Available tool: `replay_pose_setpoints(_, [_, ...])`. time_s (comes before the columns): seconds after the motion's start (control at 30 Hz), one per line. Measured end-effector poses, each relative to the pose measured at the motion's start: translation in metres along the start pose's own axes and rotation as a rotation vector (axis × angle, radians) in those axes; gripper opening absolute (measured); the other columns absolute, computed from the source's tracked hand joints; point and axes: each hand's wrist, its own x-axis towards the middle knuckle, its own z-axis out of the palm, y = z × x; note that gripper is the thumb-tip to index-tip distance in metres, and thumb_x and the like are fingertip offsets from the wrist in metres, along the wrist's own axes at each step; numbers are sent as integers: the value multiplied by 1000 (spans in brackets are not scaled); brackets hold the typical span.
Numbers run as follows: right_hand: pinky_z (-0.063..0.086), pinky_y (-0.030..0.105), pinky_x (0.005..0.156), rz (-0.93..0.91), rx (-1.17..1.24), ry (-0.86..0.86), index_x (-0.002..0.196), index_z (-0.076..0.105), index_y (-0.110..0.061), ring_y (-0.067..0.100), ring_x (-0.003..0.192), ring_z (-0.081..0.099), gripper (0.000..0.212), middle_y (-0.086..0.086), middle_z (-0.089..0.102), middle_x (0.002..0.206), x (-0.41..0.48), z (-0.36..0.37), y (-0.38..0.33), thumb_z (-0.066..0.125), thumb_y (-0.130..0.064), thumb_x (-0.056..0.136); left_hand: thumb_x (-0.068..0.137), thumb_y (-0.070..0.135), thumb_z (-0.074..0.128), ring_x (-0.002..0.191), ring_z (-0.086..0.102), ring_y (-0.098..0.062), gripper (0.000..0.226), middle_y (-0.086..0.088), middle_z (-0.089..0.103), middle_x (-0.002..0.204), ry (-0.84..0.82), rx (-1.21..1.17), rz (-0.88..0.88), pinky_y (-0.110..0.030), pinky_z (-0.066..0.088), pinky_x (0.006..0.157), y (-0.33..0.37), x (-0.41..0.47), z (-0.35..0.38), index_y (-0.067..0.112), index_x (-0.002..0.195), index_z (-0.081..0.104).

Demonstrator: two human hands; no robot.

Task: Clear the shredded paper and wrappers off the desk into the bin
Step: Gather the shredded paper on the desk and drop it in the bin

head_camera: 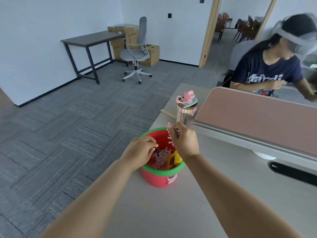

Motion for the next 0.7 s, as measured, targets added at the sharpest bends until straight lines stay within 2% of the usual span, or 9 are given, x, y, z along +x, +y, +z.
replay_pose_setpoints(0.07, [34, 29, 49, 36, -86, -100, 69, 48, -7, 29, 58, 51, 36, 9, 55, 66, 1, 11, 1, 52, -35, 90, 78, 7, 69, 74, 62, -21, 10, 1, 66, 89, 121, 15, 35, -33, 42, 76, -6, -5, -5, 14, 84, 71])
replay_pose_setpoints(0.1, [38, 31, 53, 74, -163, -196, 76, 52, -7, 30, 67, 55, 39, 9, 57, 77, 1, 16, 3, 48, -42, 90, 78, 12, 66, 72, 62, -19, 6, 2, 65, 85, 149, 1, 30, -34, 43, 74, -9, -7, -6, 15, 80, 70])
replay_pose_setpoints(0.17, [46, 37, 73, 176, -306, -409, 97, 58, -13, 27, 93, 54, 45, 7, 56, 102, 2, 23, 7, 41, -54, 89, 81, 25, 53, 73, 61, -17, 18, 4, 62, 84, 144, -40, 9, -34, 45, 73, -14, -12, -5, 16, 79, 68])
replay_pose_setpoints(0.23, [40, 42, 94, 210, -355, -547, 117, 54, -19, 26, 115, 42, 49, 6, 50, 122, 3, 26, 11, 38, -55, 89, 80, 30, 45, 76, 61, -15, 27, 5, 61, 84, 124, -54, 9, -33, 45, 73, -15, -18, -1, 16, 79, 67])
replay_pose_setpoints(0.27, [36, 42, 99, 197, -361, -576, 120, 53, -20, 25, 120, 38, 47, 5, 48, 127, 3, 26, 12, 37, -52, 91, 80, 30, 44, 76, 61, -15, 27, 4, 61, 84, 116, -56, 8, -33, 46, 73, -13, -20, -1, 16, 79, 67])
replay_pose_setpoints(0.33, [35, 40, 101, 175, -331, -585, 124, 51, -20, 25, 121, 40, 39, 5, 50, 131, 2, 24, 11, 38, -42, 94, 79, 29, 44, 77, 60, -15, 26, 4, 61, 84, 135, -58, 1, -32, 46, 71, -12, -25, 2, 16, 79, 67])
replay_pose_setpoints(0.47, [42, 33, 91, 155, -145, -593, 129, 45, -20, 25, 110, 53, 33, 7, 59, 123, -3, 17, 3, 37, -22, 97, 80, 27, 44, 73, 59, -16, 25, 3, 61, 81, 185, -46, -19, -32, 45, 68, -4, -29, -1, 16, 79, 66])
replay_pose_setpoints(0.57, [46, 33, 87, 51, -126, -536, 120, 54, -17, 22, 104, 58, 28, 5, 65, 114, -7, 10, 2, 44, -15, 95, 79, 27, 43, 67, 59, -15, 26, 4, 63, 75, 206, -35, -7, -29, 45, 64, 8, -31, -5, 16, 77, 66])
replay_pose_setpoints(0.7, [50, 36, 76, -42, -157, -418, 103, 64, -16, 23, 91, 62, 17, 3, 70, 100, -16, -7, 5, 54, -17, 89, 80, 26, 44, 61, 59, -16, 24, 5, 65, 69, 241, -17, 4, -28, 48, 56, 23, -32, -7, 15, 74, 64])
